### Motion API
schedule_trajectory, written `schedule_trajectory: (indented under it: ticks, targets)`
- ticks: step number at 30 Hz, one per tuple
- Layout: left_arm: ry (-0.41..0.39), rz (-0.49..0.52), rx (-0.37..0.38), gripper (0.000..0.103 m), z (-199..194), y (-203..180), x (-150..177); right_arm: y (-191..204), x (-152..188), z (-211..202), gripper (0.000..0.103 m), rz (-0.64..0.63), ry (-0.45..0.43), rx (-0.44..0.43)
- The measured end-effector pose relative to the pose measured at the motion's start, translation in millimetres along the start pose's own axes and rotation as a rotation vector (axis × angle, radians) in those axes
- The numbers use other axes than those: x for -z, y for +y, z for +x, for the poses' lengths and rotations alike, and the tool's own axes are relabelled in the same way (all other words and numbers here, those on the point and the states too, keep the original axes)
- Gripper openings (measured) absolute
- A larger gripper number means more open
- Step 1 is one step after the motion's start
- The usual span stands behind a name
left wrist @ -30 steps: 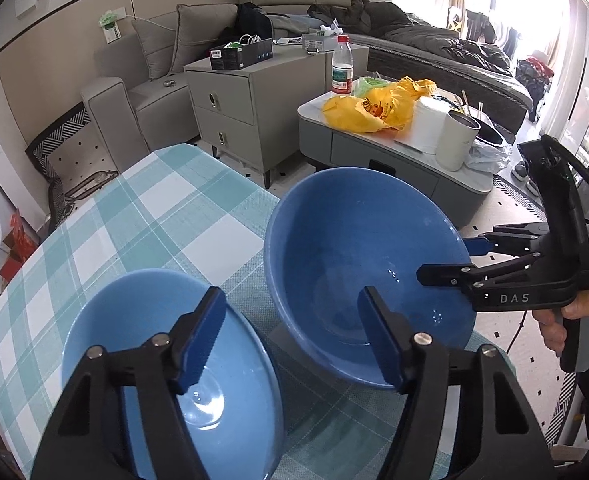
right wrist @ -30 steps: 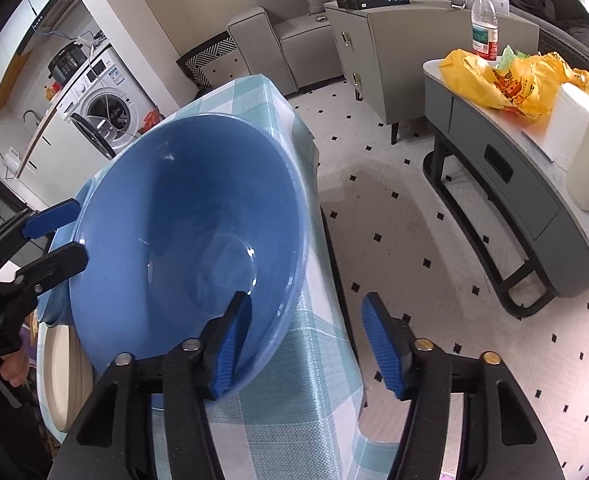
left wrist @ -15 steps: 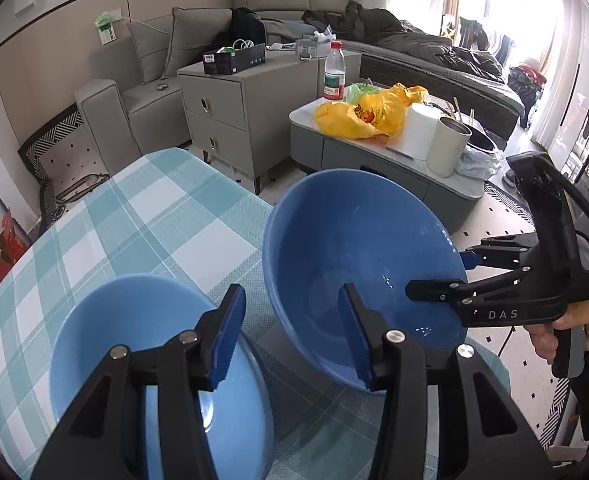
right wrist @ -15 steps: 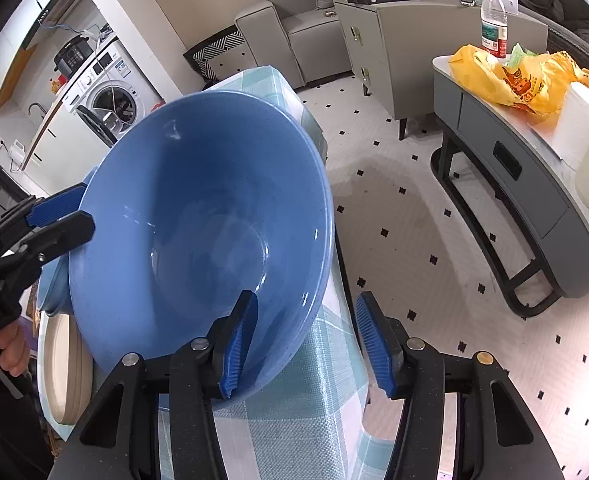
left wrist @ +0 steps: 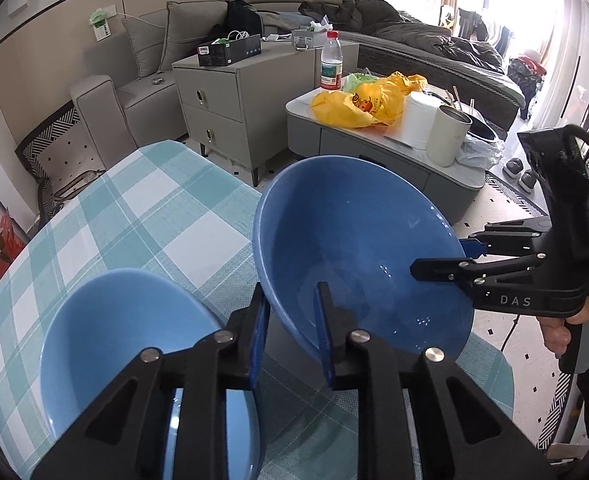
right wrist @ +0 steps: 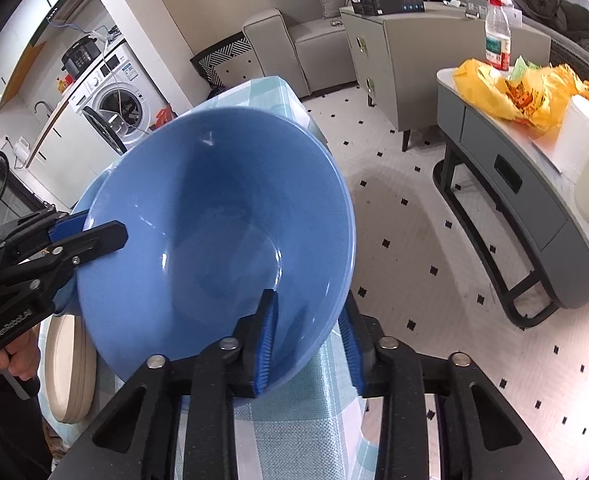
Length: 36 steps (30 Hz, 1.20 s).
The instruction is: Organize plates and bowls
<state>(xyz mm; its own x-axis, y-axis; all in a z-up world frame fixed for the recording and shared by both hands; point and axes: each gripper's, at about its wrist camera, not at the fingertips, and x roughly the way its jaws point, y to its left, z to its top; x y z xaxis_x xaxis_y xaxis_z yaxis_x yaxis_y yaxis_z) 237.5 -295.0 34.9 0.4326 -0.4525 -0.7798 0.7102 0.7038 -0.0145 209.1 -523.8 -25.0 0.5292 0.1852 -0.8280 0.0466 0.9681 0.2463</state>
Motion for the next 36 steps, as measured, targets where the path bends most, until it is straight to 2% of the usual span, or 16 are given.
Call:
schedule_trajectory:
  ticks: [1, 7, 19, 36]
  targets:
    - [-0.002, 0.000, 0.001, 0.019, -1, 0, 0, 1, -1, -1, 0.026, -0.003, -0.007, 0.000]
    - [-0.002, -0.008, -0.015, 0.019, 0, 1, 2, 5, -4, -9, 0.021, -0.013, -0.036, 0.029]
    - [-0.054, -0.026, -0.031, 0.018, -21, 2, 0, 17, -8, -34, 0.020, -0.043, -0.076, 0.048]
    - [-0.175, -0.047, -0.058, 0.018, -81, -9, -7, 44, -10, -105, 0.020, -0.100, -0.158, 0.078]
